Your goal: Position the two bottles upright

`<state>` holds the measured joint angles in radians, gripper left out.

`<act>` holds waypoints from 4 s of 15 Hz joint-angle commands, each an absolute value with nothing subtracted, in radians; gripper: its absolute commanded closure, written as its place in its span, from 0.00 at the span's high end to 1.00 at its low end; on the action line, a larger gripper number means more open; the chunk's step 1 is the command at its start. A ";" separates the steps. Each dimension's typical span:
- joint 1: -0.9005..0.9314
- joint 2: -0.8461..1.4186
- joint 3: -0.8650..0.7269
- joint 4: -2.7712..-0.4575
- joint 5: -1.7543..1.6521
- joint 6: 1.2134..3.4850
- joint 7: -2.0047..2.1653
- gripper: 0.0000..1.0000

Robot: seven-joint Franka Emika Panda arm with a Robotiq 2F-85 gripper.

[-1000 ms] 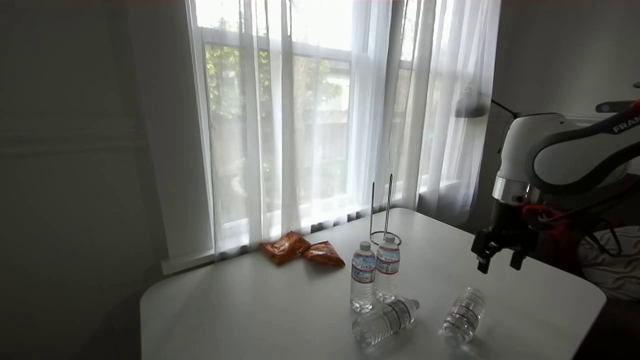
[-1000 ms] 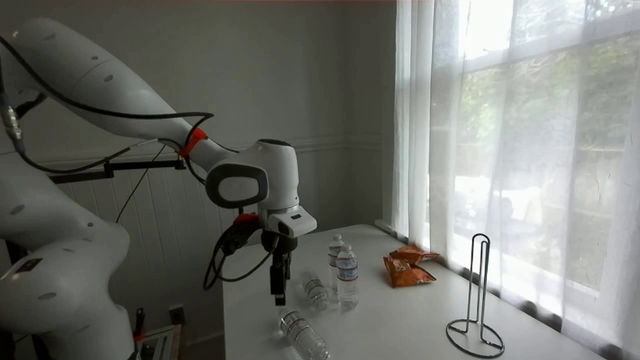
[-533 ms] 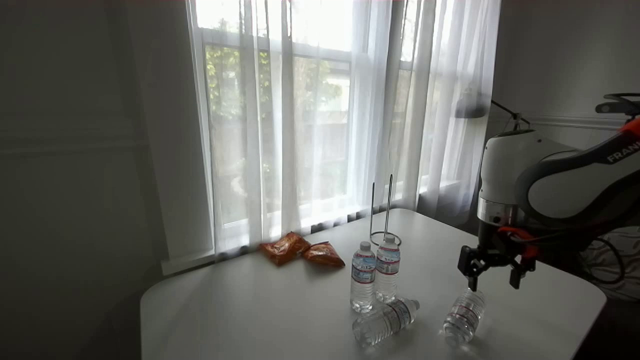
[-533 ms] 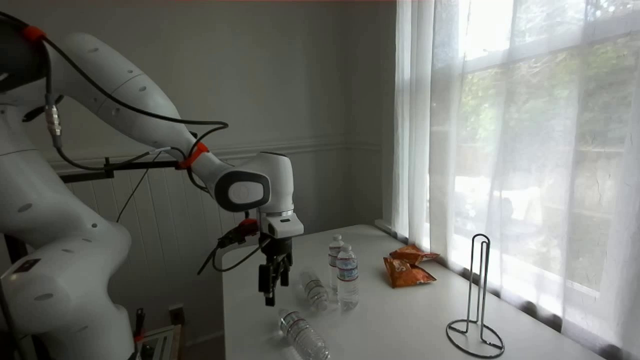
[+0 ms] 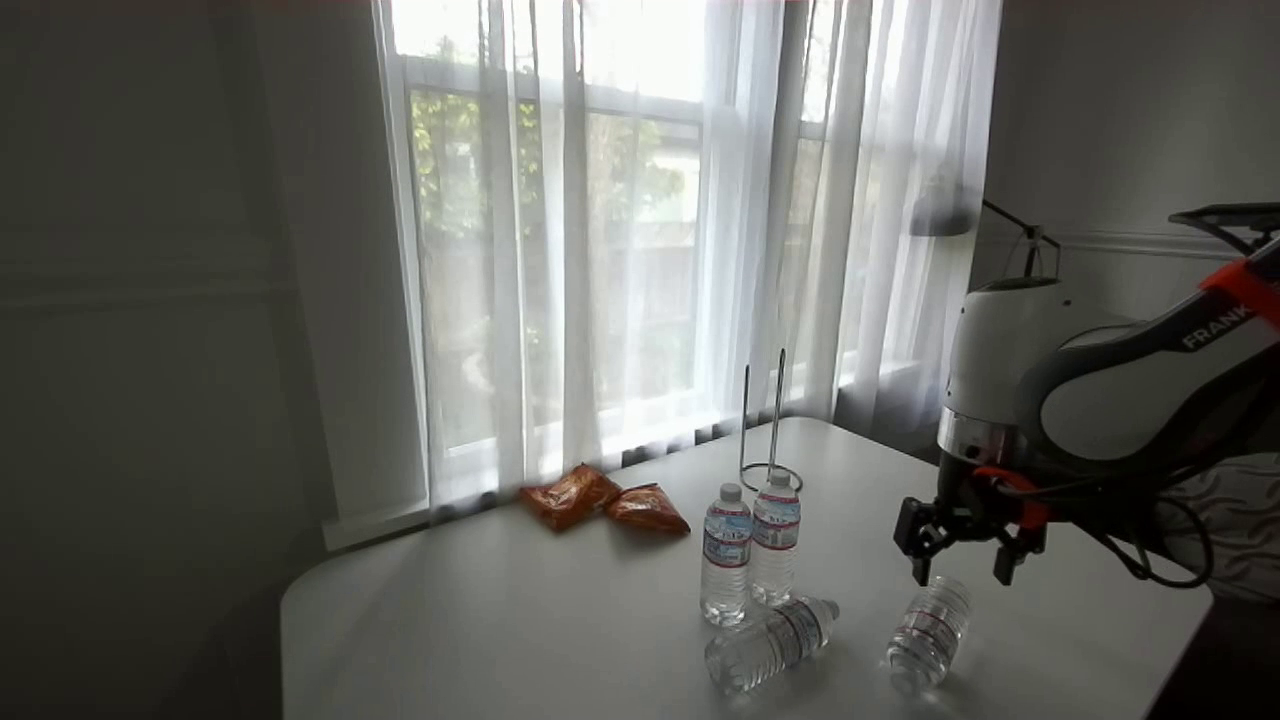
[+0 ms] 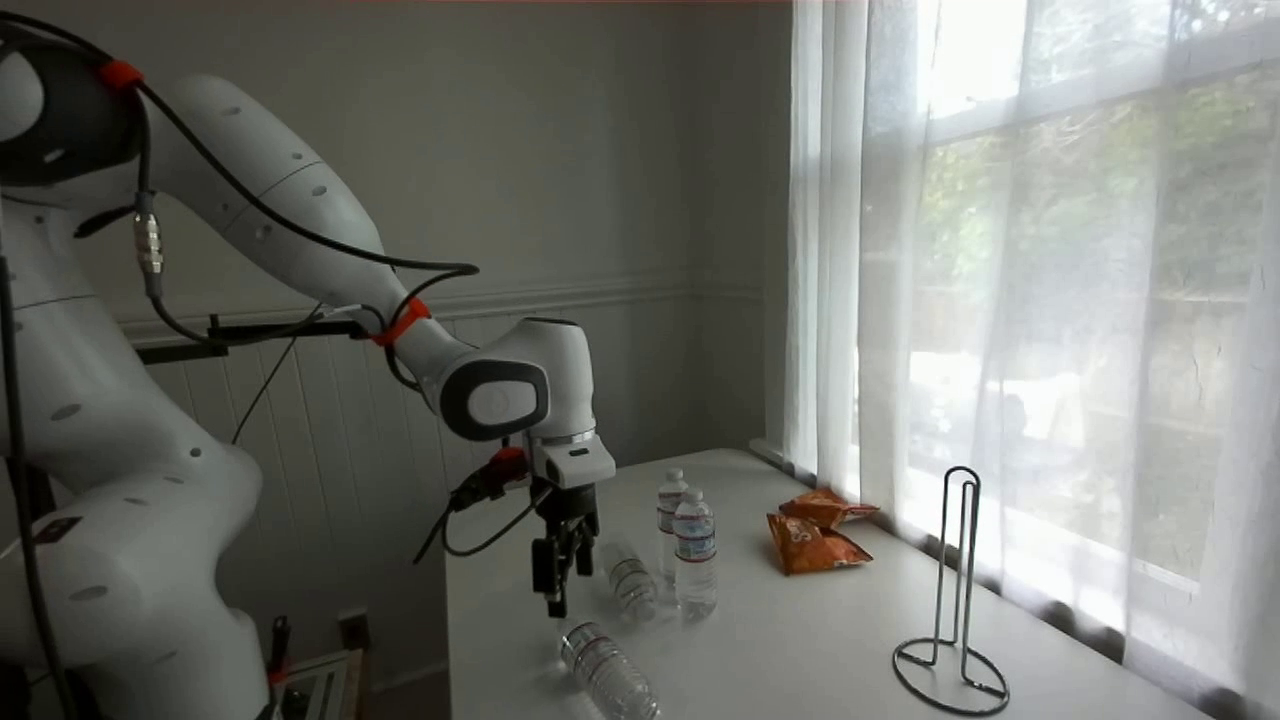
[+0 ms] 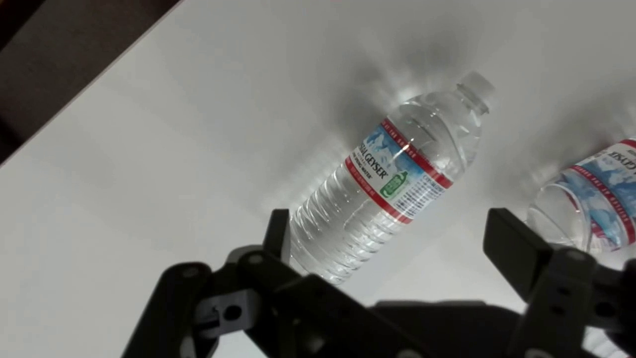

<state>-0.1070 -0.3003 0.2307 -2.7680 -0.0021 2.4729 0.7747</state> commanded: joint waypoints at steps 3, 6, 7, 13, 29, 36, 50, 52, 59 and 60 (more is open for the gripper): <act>-0.089 -0.184 0.168 -2.760 0.050 2.503 0.876 1.00; -0.079 -0.136 0.137 -2.755 0.077 2.534 0.894 1.00; -0.072 -0.123 0.129 -2.756 0.089 2.560 0.890 1.00; -0.004 -0.059 0.118 -2.741 0.227 2.664 0.877 1.00; 0.068 0.141 0.079 -2.662 0.165 2.788 1.051 1.00; 0.095 0.186 0.027 -2.634 0.161 2.780 1.063 0.67; -0.114 0.036 0.006 -2.637 0.680 2.579 0.376 0.21; -0.135 0.015 -0.031 -2.628 0.735 2.489 0.286 0.21; -0.199 0.012 -0.160 -2.557 0.797 2.167 0.136 0.21; -0.208 0.024 -0.175 -2.545 0.805 2.128 0.122 0.21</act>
